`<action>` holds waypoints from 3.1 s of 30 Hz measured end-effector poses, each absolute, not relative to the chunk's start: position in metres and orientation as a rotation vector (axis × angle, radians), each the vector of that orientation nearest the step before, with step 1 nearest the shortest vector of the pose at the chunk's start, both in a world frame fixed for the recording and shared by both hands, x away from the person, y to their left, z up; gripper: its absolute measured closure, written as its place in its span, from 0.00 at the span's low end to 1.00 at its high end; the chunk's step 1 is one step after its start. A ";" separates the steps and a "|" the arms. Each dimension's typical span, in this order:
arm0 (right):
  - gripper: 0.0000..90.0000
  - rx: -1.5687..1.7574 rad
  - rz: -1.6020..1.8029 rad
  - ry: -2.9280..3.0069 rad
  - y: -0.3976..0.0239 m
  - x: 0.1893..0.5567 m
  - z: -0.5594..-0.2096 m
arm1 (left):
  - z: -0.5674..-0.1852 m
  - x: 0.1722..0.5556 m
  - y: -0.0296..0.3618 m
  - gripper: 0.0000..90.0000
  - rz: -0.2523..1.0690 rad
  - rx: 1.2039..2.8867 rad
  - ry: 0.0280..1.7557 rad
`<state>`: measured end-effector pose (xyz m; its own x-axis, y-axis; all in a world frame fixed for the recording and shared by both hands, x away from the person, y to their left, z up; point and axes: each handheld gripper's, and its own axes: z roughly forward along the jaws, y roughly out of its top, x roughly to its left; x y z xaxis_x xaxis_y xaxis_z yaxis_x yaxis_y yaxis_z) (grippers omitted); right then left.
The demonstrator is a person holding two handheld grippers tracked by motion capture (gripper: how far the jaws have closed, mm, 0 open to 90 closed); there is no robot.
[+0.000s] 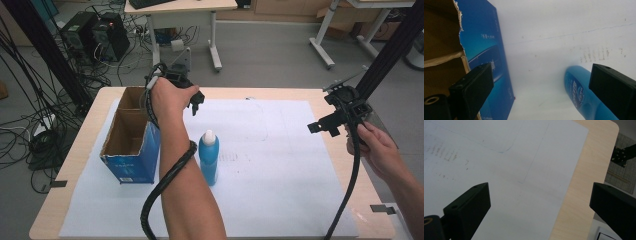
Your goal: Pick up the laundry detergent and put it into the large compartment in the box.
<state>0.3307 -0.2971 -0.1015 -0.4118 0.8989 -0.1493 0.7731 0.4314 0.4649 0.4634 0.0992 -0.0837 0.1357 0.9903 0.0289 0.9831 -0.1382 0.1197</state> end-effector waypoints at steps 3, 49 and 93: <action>0.04 1.427 0.463 2.315 -0.298 0.330 -0.101 | -0.080 0.461 0.099 0.07 0.156 2.306 2.008; 0.04 1.531 0.354 2.314 -0.305 0.318 -0.083 | -0.027 0.388 0.056 0.07 0.177 2.294 1.923; 0.04 1.545 0.309 2.292 -0.315 0.299 -0.082 | -0.073 0.379 0.025 0.06 0.111 2.339 1.899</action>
<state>0.2988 -0.3151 -0.0823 -0.3382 0.9253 -0.1714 0.8469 0.3787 0.3733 0.3787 0.0254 -0.0730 0.2071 0.9781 -0.0226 0.9687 -0.2018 0.1446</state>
